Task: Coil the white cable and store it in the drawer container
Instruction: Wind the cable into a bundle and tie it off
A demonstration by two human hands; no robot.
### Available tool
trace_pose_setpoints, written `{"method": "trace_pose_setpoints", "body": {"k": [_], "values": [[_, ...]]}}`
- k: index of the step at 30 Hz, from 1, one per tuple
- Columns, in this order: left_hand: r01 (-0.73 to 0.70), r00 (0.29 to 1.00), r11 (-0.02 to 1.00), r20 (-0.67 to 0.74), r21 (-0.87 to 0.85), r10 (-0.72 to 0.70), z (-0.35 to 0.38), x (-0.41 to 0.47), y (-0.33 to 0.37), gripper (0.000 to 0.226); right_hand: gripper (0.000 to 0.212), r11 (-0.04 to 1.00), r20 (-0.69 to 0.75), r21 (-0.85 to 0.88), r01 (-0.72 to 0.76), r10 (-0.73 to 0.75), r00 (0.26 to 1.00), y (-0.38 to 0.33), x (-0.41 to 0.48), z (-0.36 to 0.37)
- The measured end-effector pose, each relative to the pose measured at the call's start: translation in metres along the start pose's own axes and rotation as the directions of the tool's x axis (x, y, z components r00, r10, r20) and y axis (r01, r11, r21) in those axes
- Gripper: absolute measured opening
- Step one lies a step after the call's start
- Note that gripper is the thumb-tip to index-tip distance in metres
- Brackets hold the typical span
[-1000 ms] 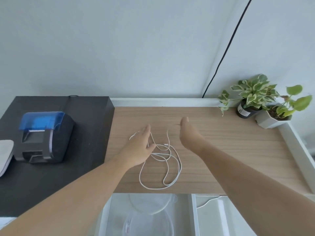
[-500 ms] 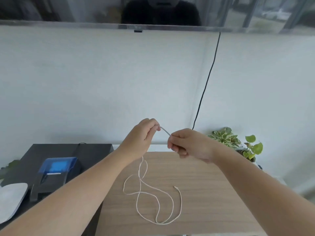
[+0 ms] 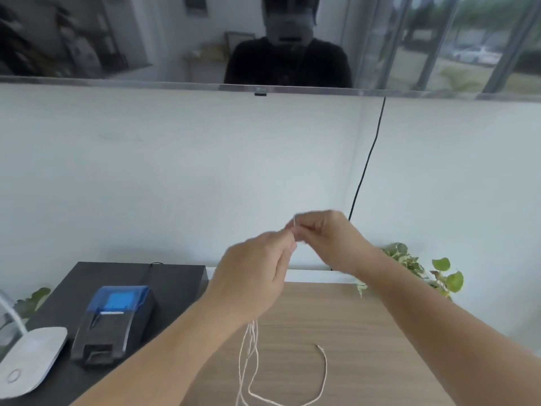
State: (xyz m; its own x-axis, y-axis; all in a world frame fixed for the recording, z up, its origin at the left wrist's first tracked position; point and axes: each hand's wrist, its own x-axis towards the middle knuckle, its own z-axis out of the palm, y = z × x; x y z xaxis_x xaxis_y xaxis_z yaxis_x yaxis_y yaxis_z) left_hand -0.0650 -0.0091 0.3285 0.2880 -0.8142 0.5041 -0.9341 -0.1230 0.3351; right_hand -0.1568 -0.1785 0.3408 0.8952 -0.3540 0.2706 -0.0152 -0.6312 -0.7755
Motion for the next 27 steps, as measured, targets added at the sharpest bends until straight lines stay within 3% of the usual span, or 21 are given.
{"method": "trace_pose_setpoints", "body": {"k": [2,4,8,11,12,14,15,16,18,20,22,24,27], "values": [[-0.044,0.999,0.999,0.033,0.032,0.043,-0.016,0.009,-0.01,0.025,0.031,0.994,0.119,0.108,-0.035,0.022,0.993,0.006,-0.016,0.014],[-0.057,0.995,0.998,0.087,-0.005,0.058,-0.025,0.015,-0.022,0.024,0.037,0.931,0.137,0.352,-0.098,0.053,0.989,0.004,-0.034,0.027],[-0.072,0.985,0.979,0.138,-0.191,0.1,-0.023,0.014,-0.033,0.031,0.038,0.683,0.181,0.713,-0.156,0.035,0.983,-0.015,-0.056,0.038],[-0.05,0.993,0.948,0.09,-0.313,0.082,-0.013,0.009,-0.031,0.036,0.029,0.361,0.278,0.907,-0.215,-0.131,0.952,-0.039,-0.061,0.03],[-0.013,0.994,0.943,0.097,-0.332,0.048,-0.008,0.006,-0.029,0.04,0.026,0.289,0.251,0.939,-0.188,-0.198,0.948,-0.048,-0.061,0.024],[0.077,0.986,0.933,0.169,-0.35,-0.018,0.002,-0.002,-0.022,0.048,0.023,0.238,0.129,0.969,-0.062,-0.278,0.952,-0.062,-0.054,0.01],[0.105,0.977,0.93,0.21,-0.354,-0.03,0.007,-0.008,-0.017,0.045,0.023,0.265,0.06,0.964,0.015,-0.271,0.961,-0.066,-0.047,0.003],[0.113,0.973,0.933,0.229,-0.341,-0.034,0.012,-0.015,-0.011,0.039,0.023,0.354,-0.018,0.93,0.098,-0.224,0.974,-0.068,-0.038,-0.003],[0.096,0.976,0.952,0.213,-0.29,-0.034,0.017,-0.025,0.002,0.035,0.018,0.649,-0.203,0.73,0.212,-0.091,0.975,-0.063,-0.02,-0.012],[0.04,0.985,0.972,0.173,-0.23,0.0,0.012,-0.027,0.012,0.032,0.022,0.859,-0.308,0.471,0.199,-0.051,0.95,-0.05,-0.008,-0.011],[-0.043,0.991,0.994,0.12,-0.104,0.055,-0.005,-0.018,0.019,0.029,0.022,0.958,-0.228,0.261,0.121,-0.06,0.972,-0.036,-0.005,-0.006],[-0.101,0.993,0.995,0.067,0.001,0.1,-0.026,-0.005,0.02,0.026,0.031,0.991,-0.086,0.11,0.076,-0.066,0.994,-0.025,-0.013,0.001],[-0.14,0.99,0.986,0.022,0.088,0.139,-0.049,0.012,0.008,0.026,0.04,0.972,0.049,0.233,0.016,-0.028,0.998,-0.022,-0.038,0.008]]}}
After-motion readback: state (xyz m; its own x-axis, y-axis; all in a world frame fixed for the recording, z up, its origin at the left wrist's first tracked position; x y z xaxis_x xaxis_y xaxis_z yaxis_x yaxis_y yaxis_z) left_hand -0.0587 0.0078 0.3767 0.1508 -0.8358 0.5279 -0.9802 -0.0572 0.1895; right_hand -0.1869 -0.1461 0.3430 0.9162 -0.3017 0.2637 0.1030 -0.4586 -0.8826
